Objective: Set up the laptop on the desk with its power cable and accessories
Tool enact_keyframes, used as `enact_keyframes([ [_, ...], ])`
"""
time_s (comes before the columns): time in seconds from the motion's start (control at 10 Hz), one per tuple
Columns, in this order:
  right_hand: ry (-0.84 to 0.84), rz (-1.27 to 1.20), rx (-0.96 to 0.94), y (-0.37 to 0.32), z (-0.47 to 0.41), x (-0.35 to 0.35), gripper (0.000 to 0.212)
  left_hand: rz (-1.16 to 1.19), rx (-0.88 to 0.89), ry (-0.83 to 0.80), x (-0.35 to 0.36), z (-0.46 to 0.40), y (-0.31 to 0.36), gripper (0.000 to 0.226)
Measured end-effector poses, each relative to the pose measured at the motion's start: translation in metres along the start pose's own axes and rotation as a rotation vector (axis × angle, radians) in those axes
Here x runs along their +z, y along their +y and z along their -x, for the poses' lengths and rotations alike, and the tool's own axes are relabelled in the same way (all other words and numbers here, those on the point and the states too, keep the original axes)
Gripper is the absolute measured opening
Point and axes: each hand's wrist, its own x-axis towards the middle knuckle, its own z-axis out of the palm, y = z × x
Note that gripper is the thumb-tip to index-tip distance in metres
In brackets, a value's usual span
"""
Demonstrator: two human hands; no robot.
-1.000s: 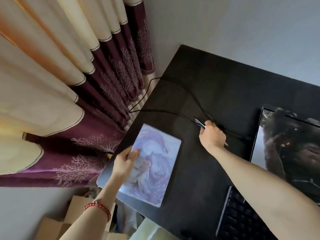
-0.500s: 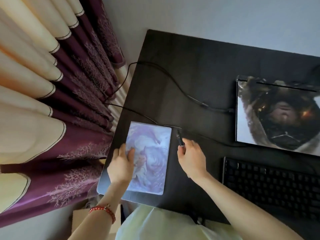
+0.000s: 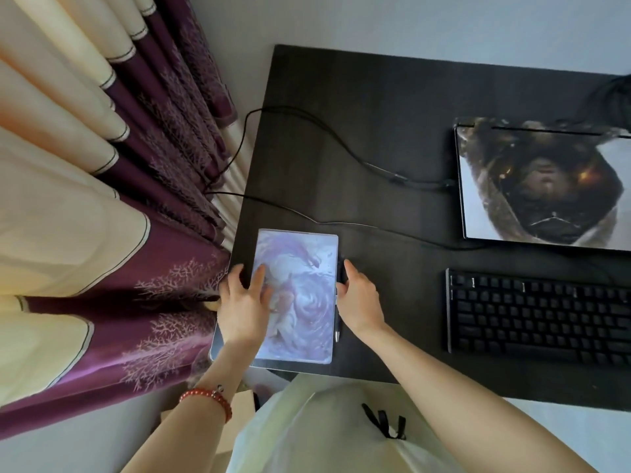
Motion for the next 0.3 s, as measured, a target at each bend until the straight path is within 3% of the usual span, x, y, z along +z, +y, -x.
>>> enact_keyframes([
  [0.1, -0.019, -0.004, 0.016, 0.000, -0.002, 0.002, 0.054, -0.124, 0.191, -0.056, 0.009, 0.001, 0.010, 0.065],
  [0.2, -0.068, 0.038, -0.001, -0.002, 0.003, -0.002, 0.053, -0.174, 0.290, -0.143, 0.026, 0.009, 0.023, 0.065],
  [0.3, -0.074, 0.047, -0.004, -0.001, 0.001, -0.018, 0.052, -0.179, 0.273, -0.126, 0.035, 0.014, 0.028, 0.066],
])
